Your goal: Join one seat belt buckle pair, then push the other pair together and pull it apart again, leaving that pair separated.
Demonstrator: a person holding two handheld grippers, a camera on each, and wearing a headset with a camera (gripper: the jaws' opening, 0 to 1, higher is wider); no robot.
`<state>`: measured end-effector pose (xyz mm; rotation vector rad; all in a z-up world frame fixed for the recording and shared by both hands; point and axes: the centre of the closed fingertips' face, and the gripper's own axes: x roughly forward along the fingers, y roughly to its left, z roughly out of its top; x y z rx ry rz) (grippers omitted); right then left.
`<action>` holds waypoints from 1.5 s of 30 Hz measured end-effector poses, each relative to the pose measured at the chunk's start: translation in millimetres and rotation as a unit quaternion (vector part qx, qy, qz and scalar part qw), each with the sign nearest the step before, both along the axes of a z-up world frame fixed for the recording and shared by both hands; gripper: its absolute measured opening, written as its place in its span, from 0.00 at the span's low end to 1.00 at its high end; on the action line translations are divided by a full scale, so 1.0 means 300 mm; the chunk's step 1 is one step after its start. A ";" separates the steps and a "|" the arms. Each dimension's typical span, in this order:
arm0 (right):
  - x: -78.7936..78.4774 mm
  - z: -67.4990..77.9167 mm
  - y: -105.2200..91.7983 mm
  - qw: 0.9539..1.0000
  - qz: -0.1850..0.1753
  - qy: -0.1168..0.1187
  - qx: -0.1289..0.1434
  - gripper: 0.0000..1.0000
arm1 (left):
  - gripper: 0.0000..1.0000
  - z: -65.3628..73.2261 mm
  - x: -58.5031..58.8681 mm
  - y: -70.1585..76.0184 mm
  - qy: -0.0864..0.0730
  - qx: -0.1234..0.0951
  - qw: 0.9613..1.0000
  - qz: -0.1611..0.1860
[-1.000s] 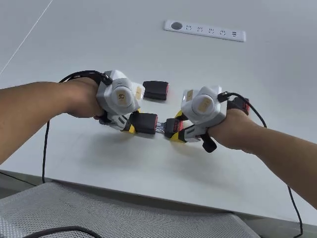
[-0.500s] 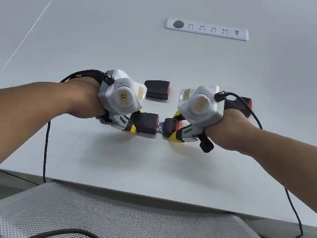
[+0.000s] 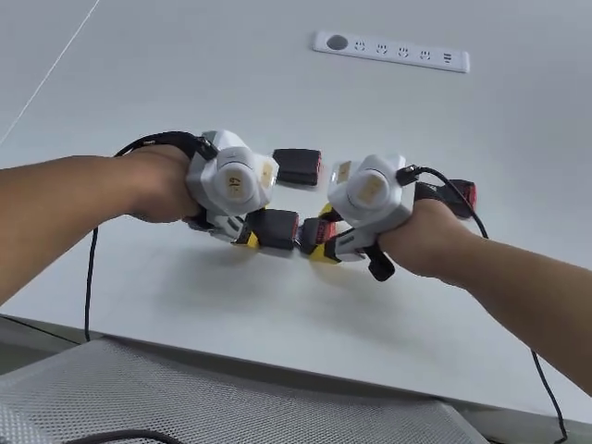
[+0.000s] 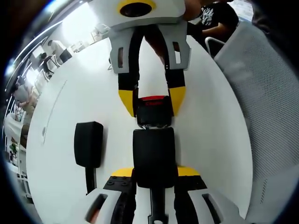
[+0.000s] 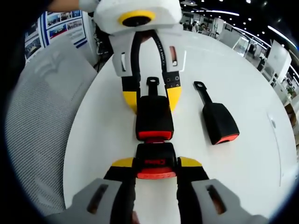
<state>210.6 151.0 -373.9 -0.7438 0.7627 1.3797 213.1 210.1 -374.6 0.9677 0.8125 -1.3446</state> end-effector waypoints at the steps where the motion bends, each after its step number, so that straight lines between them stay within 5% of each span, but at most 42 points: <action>1: 0.001 -0.001 0.001 1.000 -0.001 0.000 0.000 0.32 | 0.31 0.000 0.001 0.000 0.000 0.000 1.000 0.000; 10: -0.005 0.005 -0.011 1.000 0.014 -0.011 -0.007 0.32 | 0.31 -0.001 0.009 0.013 0.003 -0.014 1.000 0.010; 45: -0.010 0.010 -0.023 1.000 0.009 -0.004 -0.013 0.34 | 0.31 0.007 0.001 0.010 -0.005 0.002 1.000 0.012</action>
